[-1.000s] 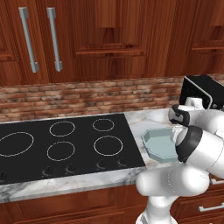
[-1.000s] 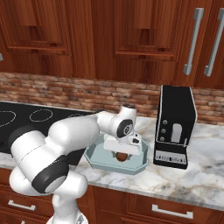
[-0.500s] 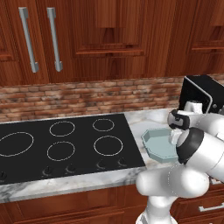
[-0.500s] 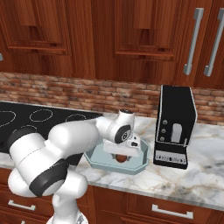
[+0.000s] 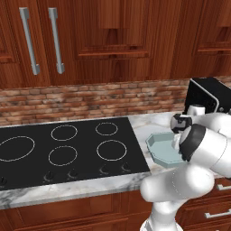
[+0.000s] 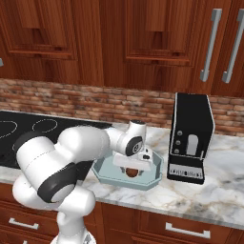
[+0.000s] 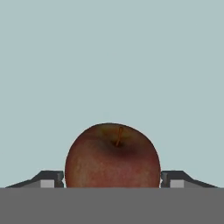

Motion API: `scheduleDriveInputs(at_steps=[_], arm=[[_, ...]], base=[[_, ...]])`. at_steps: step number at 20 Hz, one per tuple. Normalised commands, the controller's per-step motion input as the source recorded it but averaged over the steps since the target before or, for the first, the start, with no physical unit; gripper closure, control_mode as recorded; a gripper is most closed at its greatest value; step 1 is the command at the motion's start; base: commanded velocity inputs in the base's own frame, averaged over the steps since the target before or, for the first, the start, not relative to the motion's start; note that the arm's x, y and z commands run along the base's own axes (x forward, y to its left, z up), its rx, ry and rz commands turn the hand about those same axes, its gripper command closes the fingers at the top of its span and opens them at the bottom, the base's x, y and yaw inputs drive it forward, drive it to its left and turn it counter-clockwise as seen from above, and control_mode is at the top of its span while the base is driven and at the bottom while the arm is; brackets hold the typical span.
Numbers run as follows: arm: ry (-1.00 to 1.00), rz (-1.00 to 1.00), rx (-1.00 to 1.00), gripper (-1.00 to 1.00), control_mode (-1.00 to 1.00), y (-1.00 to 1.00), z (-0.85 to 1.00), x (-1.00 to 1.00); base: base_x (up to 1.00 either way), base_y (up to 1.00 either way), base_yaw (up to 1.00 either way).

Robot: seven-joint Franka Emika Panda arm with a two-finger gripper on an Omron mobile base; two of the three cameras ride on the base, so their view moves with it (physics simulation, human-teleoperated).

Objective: Pick the tangerine and apple from the fridge and place them inside the tupperware on the counter.

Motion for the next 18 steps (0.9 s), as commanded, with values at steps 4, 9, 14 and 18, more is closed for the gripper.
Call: scheduleDriveInputs(at_steps=[4, 9, 14, 18], arm=[[-0.03, 0.00, 0.00, -1.00, -1.00, 0.00, 0.00, -0.02], [-0.03, -0.01, 0.00, -1.00, -1.00, 0.01, 0.04, -0.19], [0.00, -0.01, 0.00, -1.00, -1.00, 0.02, 0.16, -0.39], [0.00, -0.09, 0.00, -1.00, -1.00, 0.10, 0.34, -0.51]], base=[[0.00, 0.00, 0.00], [0.00, 0.00, 0.00], [0.00, 0.00, 0.00], [0.00, 0.00, 0.00]])
